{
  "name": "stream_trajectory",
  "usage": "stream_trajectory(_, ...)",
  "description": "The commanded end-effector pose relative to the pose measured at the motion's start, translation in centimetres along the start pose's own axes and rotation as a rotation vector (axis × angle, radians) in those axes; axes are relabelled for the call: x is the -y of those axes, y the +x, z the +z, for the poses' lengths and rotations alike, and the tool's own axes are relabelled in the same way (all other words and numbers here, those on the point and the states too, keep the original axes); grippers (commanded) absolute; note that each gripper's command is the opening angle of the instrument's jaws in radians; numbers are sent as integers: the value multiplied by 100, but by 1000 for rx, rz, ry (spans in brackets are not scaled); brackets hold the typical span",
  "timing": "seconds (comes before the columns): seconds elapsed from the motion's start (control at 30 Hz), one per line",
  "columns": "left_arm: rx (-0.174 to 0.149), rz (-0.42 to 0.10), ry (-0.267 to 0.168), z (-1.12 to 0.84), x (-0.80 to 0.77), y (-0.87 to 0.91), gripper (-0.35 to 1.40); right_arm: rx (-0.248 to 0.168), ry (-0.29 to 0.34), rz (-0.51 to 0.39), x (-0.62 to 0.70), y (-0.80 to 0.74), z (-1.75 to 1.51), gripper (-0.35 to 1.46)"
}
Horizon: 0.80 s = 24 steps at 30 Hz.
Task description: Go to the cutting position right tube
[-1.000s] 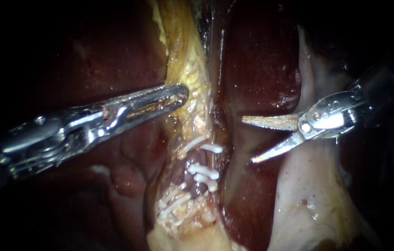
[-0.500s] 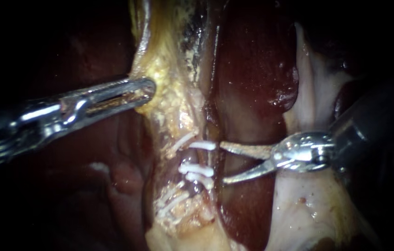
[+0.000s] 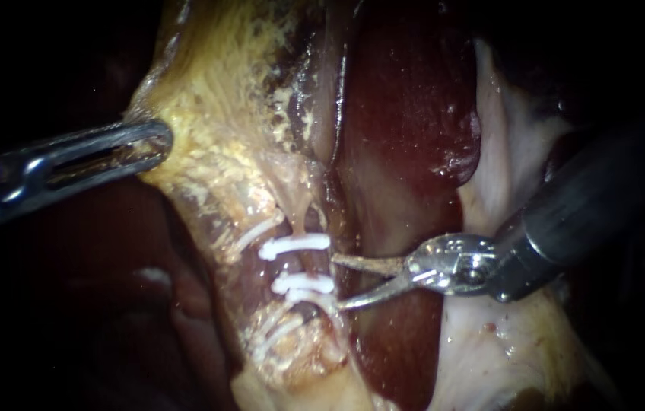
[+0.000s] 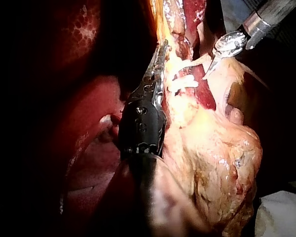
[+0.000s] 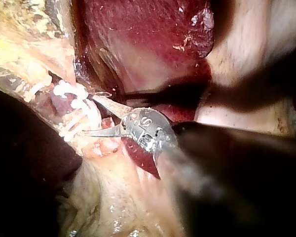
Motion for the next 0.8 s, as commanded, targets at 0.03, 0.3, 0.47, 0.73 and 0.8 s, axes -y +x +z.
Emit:
stream_trajectory(0.03, 0, 0, -1, 0, 0, 0, -35, -1, -3, 5, -2, 0, 1, 125)
stream_trajectory(0.3, 1, 0, -2, 0, 1, 1, -35, -4, 9, 8, -13, 9, 18, 125)
stream_trajectory(0.47, 1, 0, -3, 1, 1, 2, -35, -5, 31, 2, -17, 15, 33, 125)
stream_trajectory(0.73, 2, 1, -4, 1, 1, 3, -35, 7, 89, -41, -18, 17, 51, 114)
stream_trajectory(0.8, 2, 1, -4, 1, 1, 3, -35, 10, 94, -50, -18, 17, 52, 112)
